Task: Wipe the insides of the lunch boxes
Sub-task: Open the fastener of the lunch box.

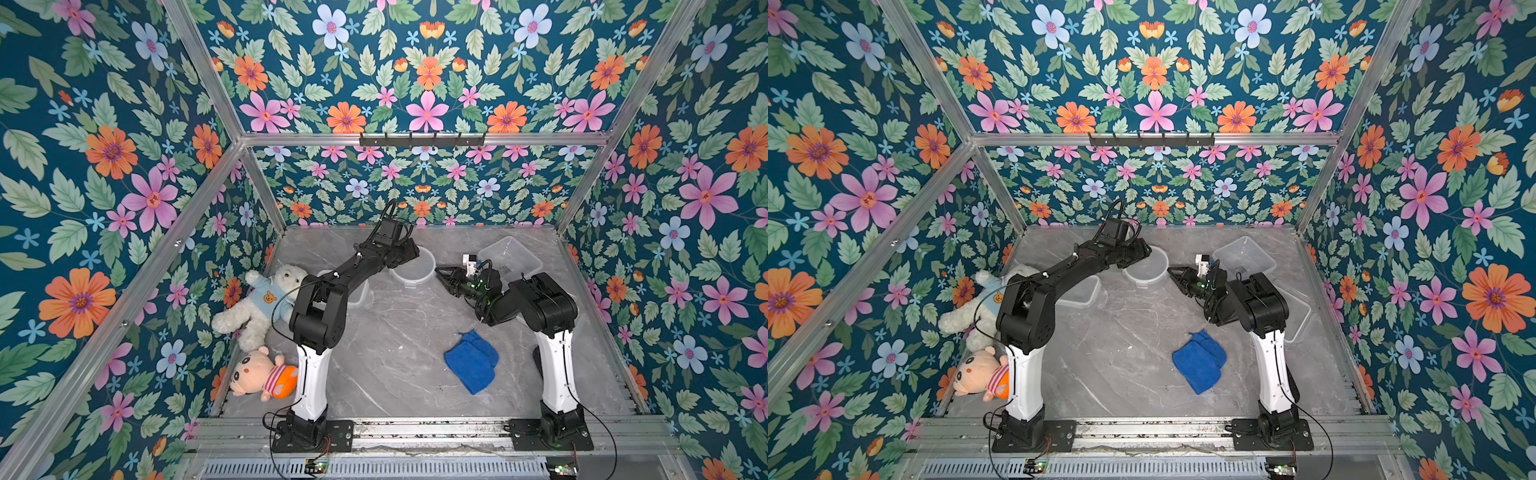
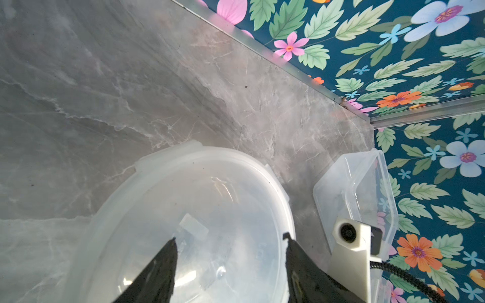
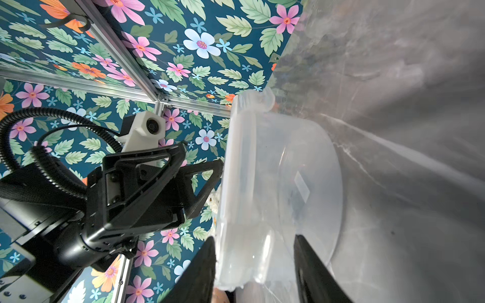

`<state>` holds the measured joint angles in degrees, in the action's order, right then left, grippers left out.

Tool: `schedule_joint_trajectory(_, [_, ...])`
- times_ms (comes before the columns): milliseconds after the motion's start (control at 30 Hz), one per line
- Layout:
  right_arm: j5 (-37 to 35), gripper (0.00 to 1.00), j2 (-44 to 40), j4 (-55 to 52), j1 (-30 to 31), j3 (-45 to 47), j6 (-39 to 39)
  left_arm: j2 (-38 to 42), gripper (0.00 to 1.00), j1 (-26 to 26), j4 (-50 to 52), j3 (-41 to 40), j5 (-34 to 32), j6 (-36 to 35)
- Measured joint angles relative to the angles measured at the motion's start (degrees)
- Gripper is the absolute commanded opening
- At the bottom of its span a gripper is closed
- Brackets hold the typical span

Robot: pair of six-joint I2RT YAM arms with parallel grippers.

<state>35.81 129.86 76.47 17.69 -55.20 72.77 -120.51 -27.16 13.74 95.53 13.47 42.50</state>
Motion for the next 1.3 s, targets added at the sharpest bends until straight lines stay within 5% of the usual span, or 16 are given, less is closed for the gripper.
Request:
schedule_joint_trajectory(400, [-0.48, 0.45, -0.92, -0.7, 1.68, -1.33, 1.09, -0.35, 0.67, -0.22, -5.31, -2.45, -0.26, 0.5])
schedule_joint_trajectory(933, [-1.75, 0.0, -0.9, -1.2, 2.05, -0.22, 2.91, -0.66, 0.67, -0.63, -8.09, -3.34, -0.24, 0.59])
schedule_joint_trajectory(1067, [-2.03, 0.0, -2.14, -2.86, 2.05, 0.55, 2.08, -0.66, 0.68, -0.7, -7.43, -2.56, 0.0, 0.57])
schedule_joint_trajectory(1200, [-1.68, 0.33, -4.33, -6.19, 1.64, 0.76, 0.11, -0.31, 0.7, -0.76, -2.21, 0.76, -0.04, 0.31])
schedule_joint_trajectory(1300, [-1.49, 0.43, -6.16, -7.5, 0.68, 0.92, -1.46, 0.39, 0.71, -0.13, 6.29, 4.46, -0.83, -1.22])
